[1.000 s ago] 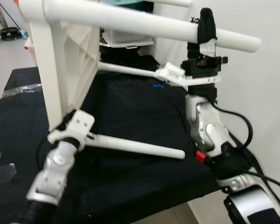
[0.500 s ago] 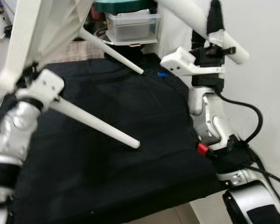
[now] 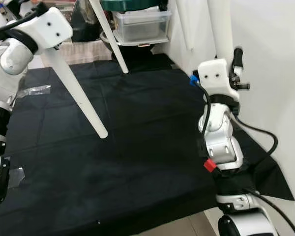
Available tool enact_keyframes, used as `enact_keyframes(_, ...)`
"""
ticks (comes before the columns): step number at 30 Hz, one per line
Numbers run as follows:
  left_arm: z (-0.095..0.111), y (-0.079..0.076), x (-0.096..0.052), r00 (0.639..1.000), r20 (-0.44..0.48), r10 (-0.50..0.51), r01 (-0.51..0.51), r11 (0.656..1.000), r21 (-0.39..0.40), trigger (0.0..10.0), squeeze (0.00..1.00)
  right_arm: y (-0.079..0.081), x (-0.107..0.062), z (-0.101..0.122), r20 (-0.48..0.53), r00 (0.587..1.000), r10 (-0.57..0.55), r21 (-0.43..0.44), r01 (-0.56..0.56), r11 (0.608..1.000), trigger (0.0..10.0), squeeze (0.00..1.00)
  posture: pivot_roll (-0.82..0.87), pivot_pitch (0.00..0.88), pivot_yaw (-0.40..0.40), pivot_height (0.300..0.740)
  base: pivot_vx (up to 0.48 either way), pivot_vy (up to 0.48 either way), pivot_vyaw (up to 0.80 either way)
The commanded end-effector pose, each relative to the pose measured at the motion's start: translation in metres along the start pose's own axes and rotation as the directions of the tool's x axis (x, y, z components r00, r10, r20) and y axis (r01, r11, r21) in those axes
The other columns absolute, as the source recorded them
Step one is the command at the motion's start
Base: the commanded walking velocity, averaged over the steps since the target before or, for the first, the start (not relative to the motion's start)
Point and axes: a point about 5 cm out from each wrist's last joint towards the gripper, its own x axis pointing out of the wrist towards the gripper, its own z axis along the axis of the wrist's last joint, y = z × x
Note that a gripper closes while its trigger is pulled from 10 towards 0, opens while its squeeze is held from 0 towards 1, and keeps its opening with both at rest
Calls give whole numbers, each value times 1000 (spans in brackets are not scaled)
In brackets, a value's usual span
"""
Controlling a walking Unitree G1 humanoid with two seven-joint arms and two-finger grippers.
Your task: Building children table
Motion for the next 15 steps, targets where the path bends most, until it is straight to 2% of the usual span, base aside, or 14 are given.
enact_keyframes(1,-20,60,-5,966,-109,236,-240,970,-24,10000,0,-25,-22,-94,-441,896,-46,-67,19,998,0,0,143,0,7,740,0,0,0)
enact_keyframes(3,-20,60,-5,966,-109,236,-240,970,-24,10000,0,-25,-22,-94,-441,896,-46,-67,19,998,0,0,143,0,7,740,0,0,0)
enact_keyframes(4,-13,58,-1,968,-75,239,-242,970,-23,10000,0,-20,-35,-104,-509,861,-5,-27,-10,1000,0,0,140,1,11,740,0,0,0)
enact_keyframes(5,-6,51,5,975,-48,219,-221,974,-53,10000,0,-13,-47,-113,-574,818,37,36,-20,999,0,0,143,7,9,740,0,0,0)
enact_keyframes(6,1,37,10,986,-30,166,-168,979,-111,10000,0,-6,-56,-118,-603,792,100,106,-44,993,0,0,144,1,6,740,0,0,0)
enact_keyframes(7,1,37,10,986,-30,166,-168,979,-111,10000,0,-6,-56,-118,-603,792,100,106,-44,993,0,0,144,1,6,740,0,0,0)
enact_keyframes(8,8,23,12,994,0,107,-106,983,-150,10000,0,-1,-63,-122,-633,762,136,170,-34,985,0,0,144,1,6,740,0,0,0)
enact_keyframes(9,8,23,12,994,0,107,-106,983,-150,10000,0,-1,-63,-122,-633,762,136,170,-34,985,0,0,144,1,6,740,0,0,0)
enact_keyframes(10,13,-1,12,999,20,25,-20,973,-230,10000,0,4,-68,-124,-644,746,172,219,-35,975,0,0,137,7,10,740,0,0,0)
enact_keyframes(11,20,-29,8,997,52,-49,62,958,-278,10000,0,8,-73,-125,-673,709,210,294,-4,956,0,0,136,8,8,740,0,0,0)
enact_keyframes(12,28,-60,-1,987,92,-129,152,934,-322,10000,0,12,-76,-124,-674,699,239,337,3,941,0,0,130,11,8,740,0,0,0)
enact_keyframes(13,28,-60,-1,987,92,-129,152,934,-322,10000,0,12,-76,-124,-674,699,239,337,3,941,0,0,130,11,8,740,0,0,0)
enact_keyframes(14,35,-89,-13,974,119,-194,224,904,-364,10000,0,15,-77,-121,-660,708,253,351,-7,936,0,0,127,10,4,740,0,0,0)
enact_keyframes(15,42,-111,-26,964,129,-234,266,875,-405,10000,0,16,-76,-118,-643,722,256,353,-18,935,0,0,127,15,5,740,0,0,0)
